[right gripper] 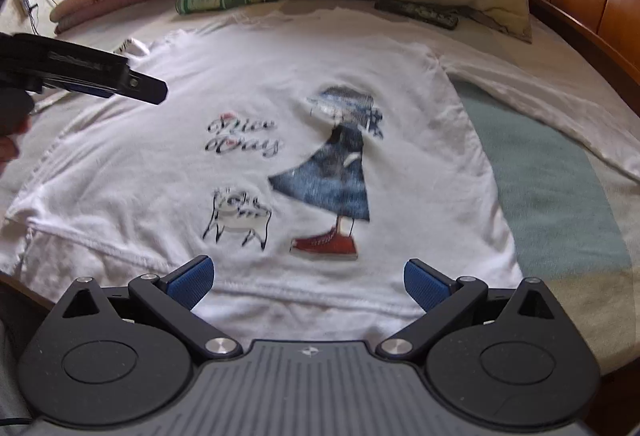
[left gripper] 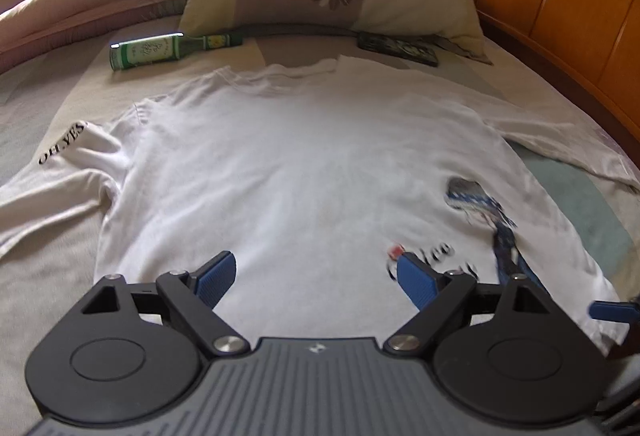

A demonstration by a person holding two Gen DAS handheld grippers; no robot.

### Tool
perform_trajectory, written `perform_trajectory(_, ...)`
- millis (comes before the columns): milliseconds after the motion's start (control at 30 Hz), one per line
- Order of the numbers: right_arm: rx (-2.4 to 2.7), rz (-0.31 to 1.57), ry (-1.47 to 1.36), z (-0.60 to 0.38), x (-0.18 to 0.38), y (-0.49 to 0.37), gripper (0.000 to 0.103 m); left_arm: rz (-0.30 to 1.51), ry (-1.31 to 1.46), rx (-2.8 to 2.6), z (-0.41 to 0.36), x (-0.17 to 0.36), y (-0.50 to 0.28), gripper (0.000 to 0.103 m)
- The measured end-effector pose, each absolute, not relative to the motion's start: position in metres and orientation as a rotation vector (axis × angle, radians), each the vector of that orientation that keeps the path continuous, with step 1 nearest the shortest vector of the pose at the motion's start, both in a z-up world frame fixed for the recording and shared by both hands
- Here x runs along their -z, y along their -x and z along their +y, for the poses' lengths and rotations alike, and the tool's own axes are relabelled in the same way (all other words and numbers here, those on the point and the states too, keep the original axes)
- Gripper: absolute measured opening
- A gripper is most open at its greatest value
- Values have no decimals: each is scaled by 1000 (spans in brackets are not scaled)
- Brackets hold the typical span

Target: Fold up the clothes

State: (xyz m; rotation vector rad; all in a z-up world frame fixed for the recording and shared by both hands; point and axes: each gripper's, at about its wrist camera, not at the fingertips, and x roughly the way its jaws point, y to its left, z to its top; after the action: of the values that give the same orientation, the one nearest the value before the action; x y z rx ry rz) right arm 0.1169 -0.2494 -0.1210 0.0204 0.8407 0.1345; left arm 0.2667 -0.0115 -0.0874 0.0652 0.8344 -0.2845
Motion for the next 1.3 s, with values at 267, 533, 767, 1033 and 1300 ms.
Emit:
perform_trajectory(267,-247,818,-237,-273,104,-224,103,836,13,232,3,132,-330,88)
perform_trajectory(533,-165,806,-215,-265,129,-296,103,786,37,278,13,132,-333,91)
perform_trajectory(767,-118,786,-86,-255,86,-359,103,743,80,214,29,124,-350,91)
perform_trajectory(1033,-87,937,27,-219,135,-482,103,701,101,112,56,121,-358,91)
perform_trajectory(1300,-25,870,-17,-219,137,-549,103,713,156,104,73,116,-363,91)
